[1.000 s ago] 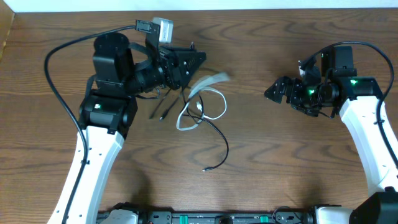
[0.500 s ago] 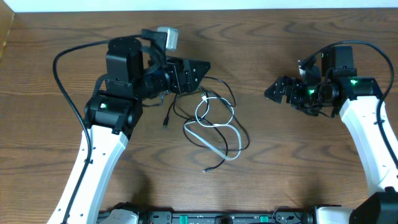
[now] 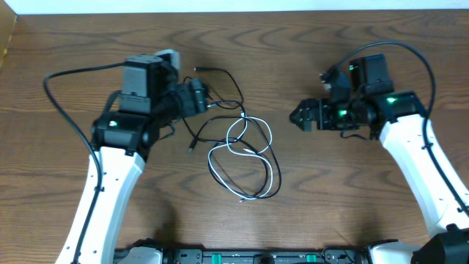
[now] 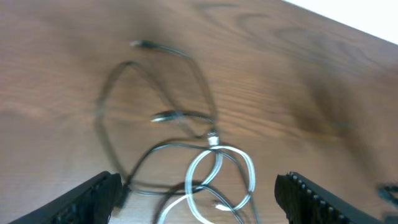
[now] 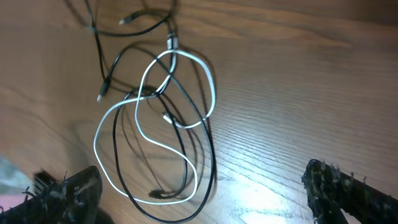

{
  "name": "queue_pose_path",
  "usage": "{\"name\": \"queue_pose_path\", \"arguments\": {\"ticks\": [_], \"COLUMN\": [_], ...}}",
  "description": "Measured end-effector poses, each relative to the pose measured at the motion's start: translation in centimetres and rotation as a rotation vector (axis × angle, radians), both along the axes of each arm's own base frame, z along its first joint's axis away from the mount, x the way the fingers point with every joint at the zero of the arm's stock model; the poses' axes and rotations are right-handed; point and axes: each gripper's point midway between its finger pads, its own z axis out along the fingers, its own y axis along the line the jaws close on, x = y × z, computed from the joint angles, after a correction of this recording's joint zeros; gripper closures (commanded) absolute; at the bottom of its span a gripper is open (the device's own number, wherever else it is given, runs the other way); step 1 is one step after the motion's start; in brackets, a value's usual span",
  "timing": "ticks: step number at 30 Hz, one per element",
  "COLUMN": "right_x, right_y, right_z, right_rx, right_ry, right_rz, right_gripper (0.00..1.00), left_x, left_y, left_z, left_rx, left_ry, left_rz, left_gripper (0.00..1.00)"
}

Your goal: Untangle cables

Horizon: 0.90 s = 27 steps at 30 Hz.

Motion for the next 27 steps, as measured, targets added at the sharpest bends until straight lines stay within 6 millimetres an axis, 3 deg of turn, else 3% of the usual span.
{"name": "queue_pose_path", "arguments": {"ticks": [5,9,21,27], "right_x": [-0.8,-1.3,-4.7,-6.1], "right_y": [1.8,2.9,7.2,9.1], "right_z": [-0.3,-1.6,-9.0,-11.2], "right_rx": [-0.031,-0.060,-0.158,-0.187], "right_ry": [-0.015,0.015,0.231,0.247], "right_rz": [0.067,0.102,0.240,0.338], "right_gripper": [0.01,0.01,0.13,0.31], "left_x": [-0.1,-0.3,-0.6,-0.6], "left_y": [4.4,6.3,6.8,6.8], "left_z": [-0.9,-1.2,-1.4,-1.4], "left_rx": [0.006,0.008,0.035,0.039], "left_ry": [0.058,0.078,0.081,0.079], "left_rz": [0.141,0.193,0.169,0.164], "left_gripper": [0.15,0.15,0.15,0.15]}}
